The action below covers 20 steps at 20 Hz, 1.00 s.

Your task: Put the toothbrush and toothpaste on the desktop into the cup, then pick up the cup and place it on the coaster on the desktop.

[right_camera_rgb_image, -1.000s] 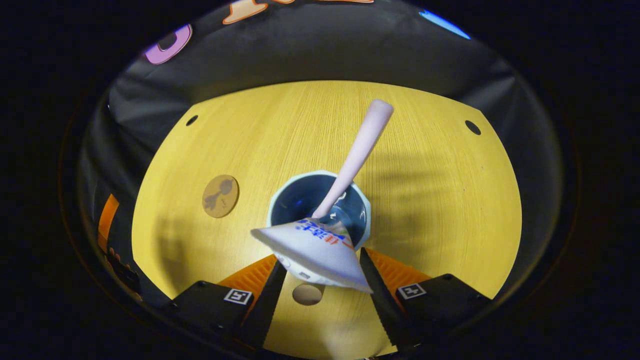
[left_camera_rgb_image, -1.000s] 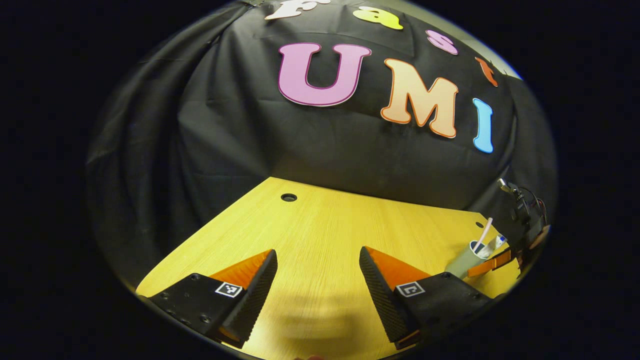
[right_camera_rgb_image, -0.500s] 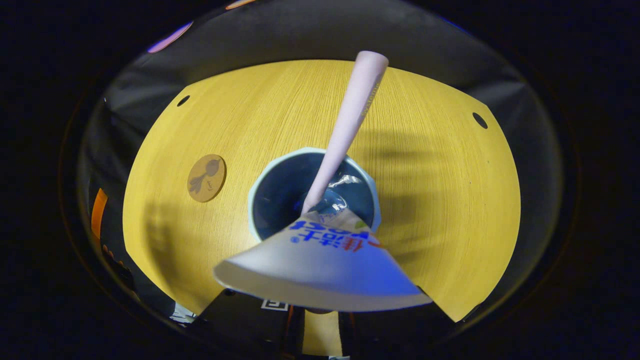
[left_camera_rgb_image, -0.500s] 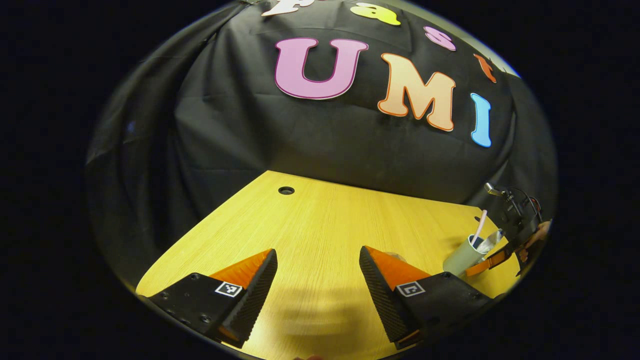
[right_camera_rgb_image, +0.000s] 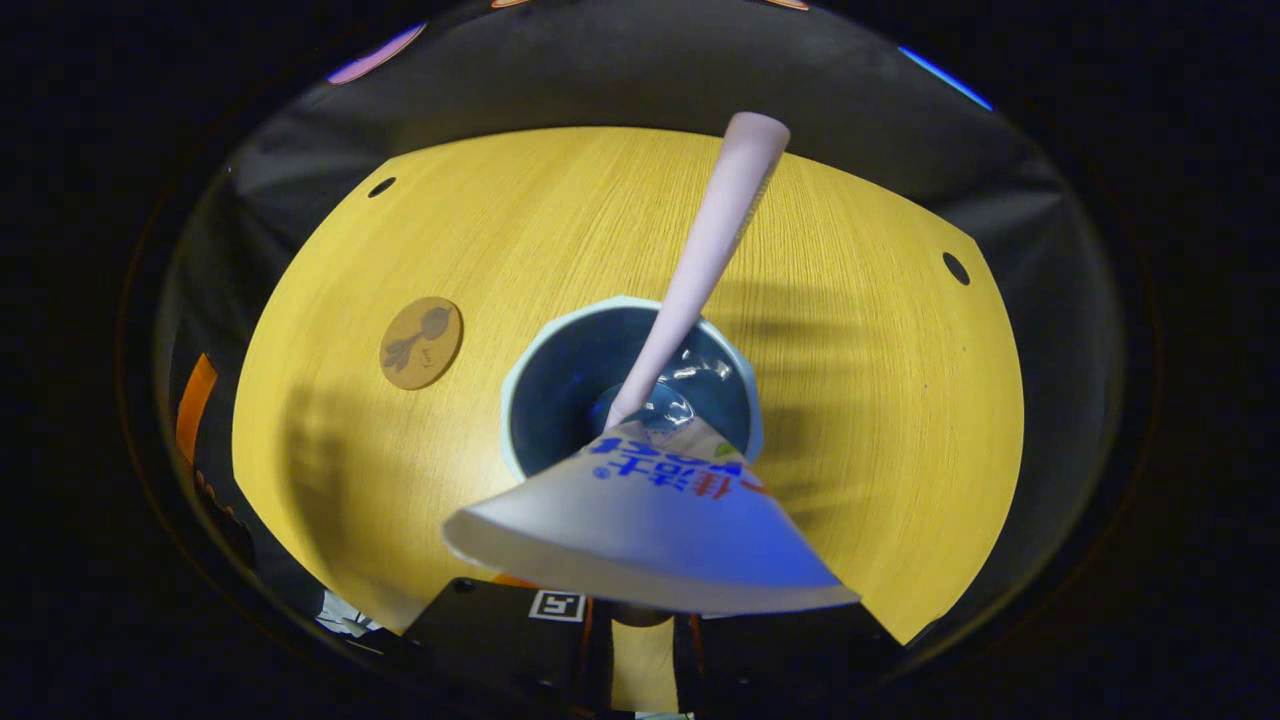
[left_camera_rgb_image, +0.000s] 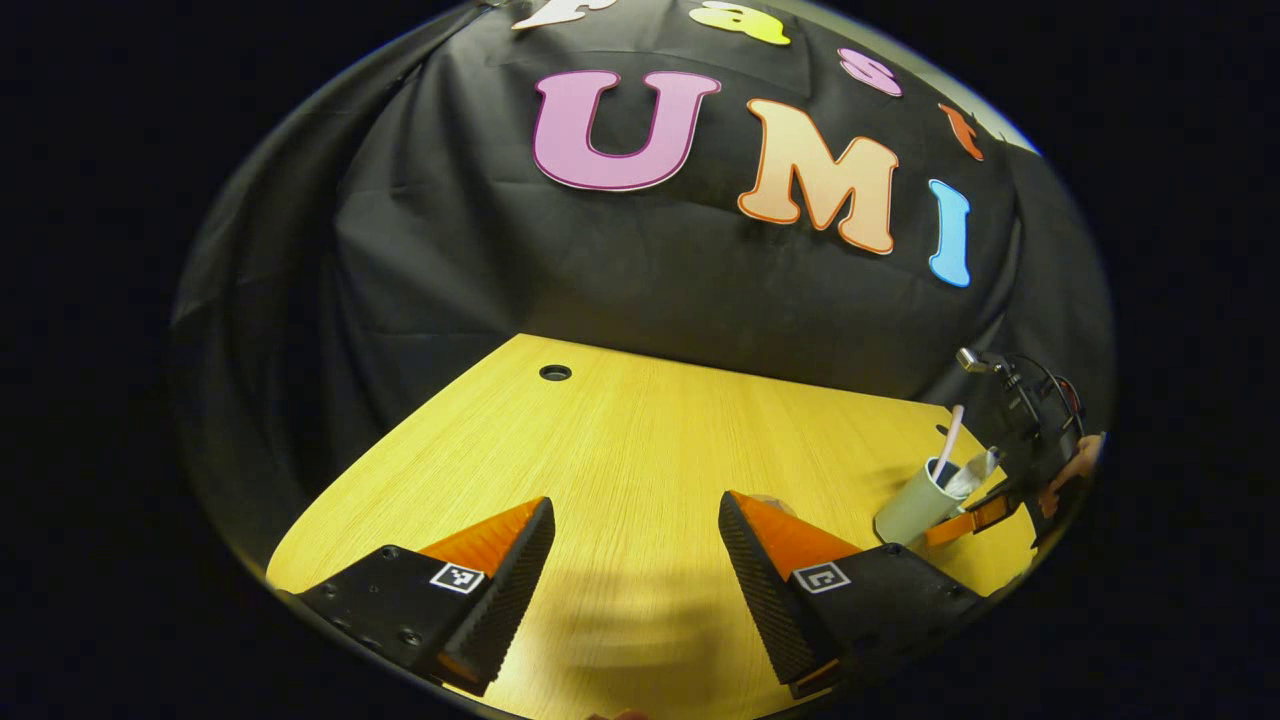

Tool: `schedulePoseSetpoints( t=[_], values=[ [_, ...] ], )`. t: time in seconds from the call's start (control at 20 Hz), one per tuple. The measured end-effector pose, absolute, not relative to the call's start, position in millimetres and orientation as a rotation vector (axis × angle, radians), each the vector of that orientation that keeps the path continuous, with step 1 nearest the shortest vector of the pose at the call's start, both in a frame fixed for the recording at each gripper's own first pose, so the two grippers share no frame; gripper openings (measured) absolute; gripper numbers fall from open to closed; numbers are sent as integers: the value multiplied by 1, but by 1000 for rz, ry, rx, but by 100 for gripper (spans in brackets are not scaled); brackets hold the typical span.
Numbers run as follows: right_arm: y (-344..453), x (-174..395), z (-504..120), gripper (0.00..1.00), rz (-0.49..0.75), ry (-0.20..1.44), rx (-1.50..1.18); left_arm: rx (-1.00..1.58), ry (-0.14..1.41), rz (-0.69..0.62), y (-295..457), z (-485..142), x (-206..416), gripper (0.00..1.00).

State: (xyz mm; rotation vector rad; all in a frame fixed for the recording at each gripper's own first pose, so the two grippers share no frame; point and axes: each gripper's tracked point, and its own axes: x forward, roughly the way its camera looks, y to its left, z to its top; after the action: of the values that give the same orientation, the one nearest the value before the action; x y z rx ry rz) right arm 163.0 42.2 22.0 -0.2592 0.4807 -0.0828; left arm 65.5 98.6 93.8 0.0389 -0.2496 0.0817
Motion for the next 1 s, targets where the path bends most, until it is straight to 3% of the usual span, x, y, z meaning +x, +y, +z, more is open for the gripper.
schedulePoseSetpoints(
  t=[0.6, 1.0],
  values=[
    [54, 161, 48, 25, 104, 419, -428, 23, -211, 41, 88, 66, 53, 95],
    [50, 160, 55, 24, 122, 468, -526, -5, -188, 57, 98, 50, 46, 95]
  ],
)
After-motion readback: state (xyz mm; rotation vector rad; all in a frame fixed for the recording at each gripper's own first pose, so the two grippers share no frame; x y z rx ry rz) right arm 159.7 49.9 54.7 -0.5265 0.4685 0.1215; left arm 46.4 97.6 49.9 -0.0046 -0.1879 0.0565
